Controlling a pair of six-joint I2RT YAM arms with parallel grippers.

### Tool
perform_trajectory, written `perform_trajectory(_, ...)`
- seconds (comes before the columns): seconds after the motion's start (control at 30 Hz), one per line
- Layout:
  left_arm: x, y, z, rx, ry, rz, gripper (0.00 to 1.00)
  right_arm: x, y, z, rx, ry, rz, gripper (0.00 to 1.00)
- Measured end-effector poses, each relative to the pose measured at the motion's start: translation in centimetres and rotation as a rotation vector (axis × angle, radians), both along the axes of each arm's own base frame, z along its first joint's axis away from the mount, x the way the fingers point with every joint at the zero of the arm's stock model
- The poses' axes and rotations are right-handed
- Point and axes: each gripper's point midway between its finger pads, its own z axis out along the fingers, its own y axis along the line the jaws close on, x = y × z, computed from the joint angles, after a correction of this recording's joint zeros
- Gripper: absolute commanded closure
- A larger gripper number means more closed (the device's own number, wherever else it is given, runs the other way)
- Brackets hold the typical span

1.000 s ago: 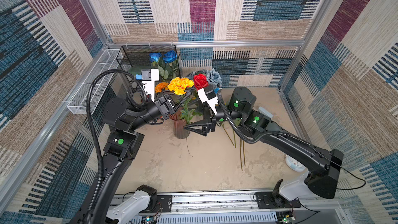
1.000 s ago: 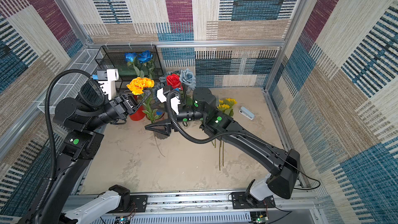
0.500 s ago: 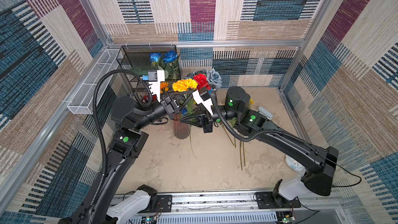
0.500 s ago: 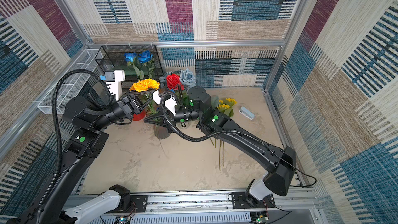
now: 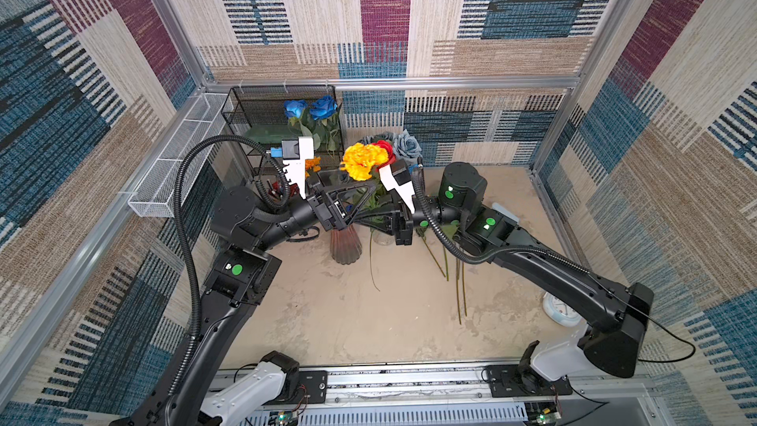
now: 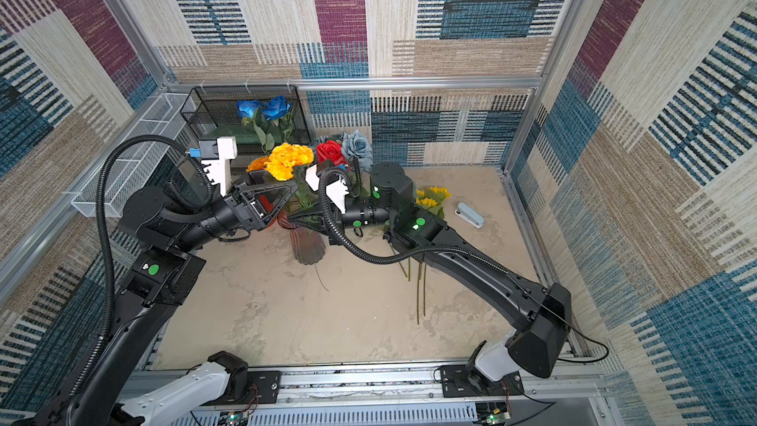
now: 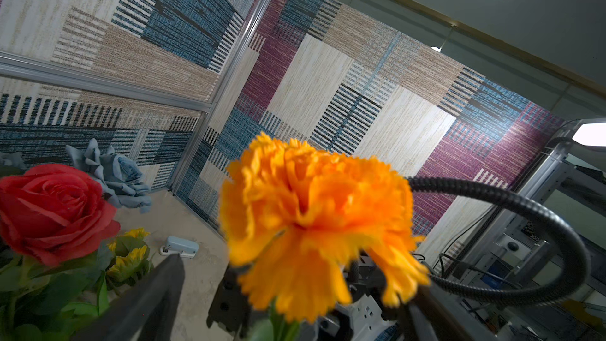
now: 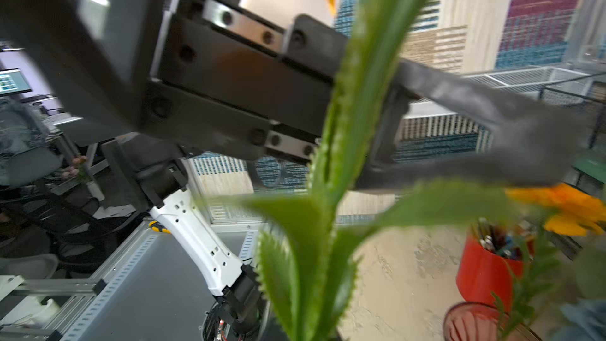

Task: Pick out yellow flowers from the vase
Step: Place the flower at the center of the board.

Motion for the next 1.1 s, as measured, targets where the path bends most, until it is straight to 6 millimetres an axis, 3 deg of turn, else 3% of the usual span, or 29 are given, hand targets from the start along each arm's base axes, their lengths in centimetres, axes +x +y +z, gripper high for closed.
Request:
perform_trajectory(0.2, -0.5, 0.3, 0.0, 0.023, -0.027, 0.012, 0.01, 3.0, -3.2, -0.5, 0.007, 0.04, -0.117, 1.0)
perform_trajectory(0.33, -1.0, 0.9, -0.1, 0.043, -0.046, 0.048, 0.01, 5.1, -6.3, 0.3, 0.026, 0.046, -0.235, 1.0)
perform_trajectory(0.43, -1.1, 1.6, -0.3, 0.05, -0.055, 0.1, 0.01, 8.5, -9.9, 0.8, 0.036, 0.079, -0.397, 1.0)
perform_trajectory(0.5, -0.7, 2.1, -0.5, 0.053, -0.052, 0.143, 0.01, 11.6, -13.1, -0.3, 0.031, 0.146, -0.527, 1.0)
perform_trajectory(0.57, 0.0, 2.5, -1.1, 0.064, -0.034, 0.187, 0.01, 14.9, -16.8, -3.1, 0.001, 0.263, -0.671, 1.0)
perform_trajectory(0.63, 0.6, 2.8, -1.8, 0.072, -0.011, 0.218, 0.01, 16.9, -19.9, -6.2, -0.029, 0.374, -0.775, 1.0)
perform_trajectory(0.77, 1.4, 3.0, -2.4, 0.081, 0.014, 0.248, 0.01, 19.8, -24.5, -12.3, -0.098, 0.559, -0.918, 1.0)
perform_trajectory(0.9, 1.8, 2.9, -2.7, 0.086, 0.023, 0.252, 0.01, 22.1, -25.6, -18.2, -0.205, 0.73, -0.952, 1.0)
perform_trajectory(1.1, 2.1, 2.8, -2.7, 0.09, 0.031, 0.251, 0.02, 25.2, -23.3, -25.7, -0.418, 0.869, -0.907, 0.99)
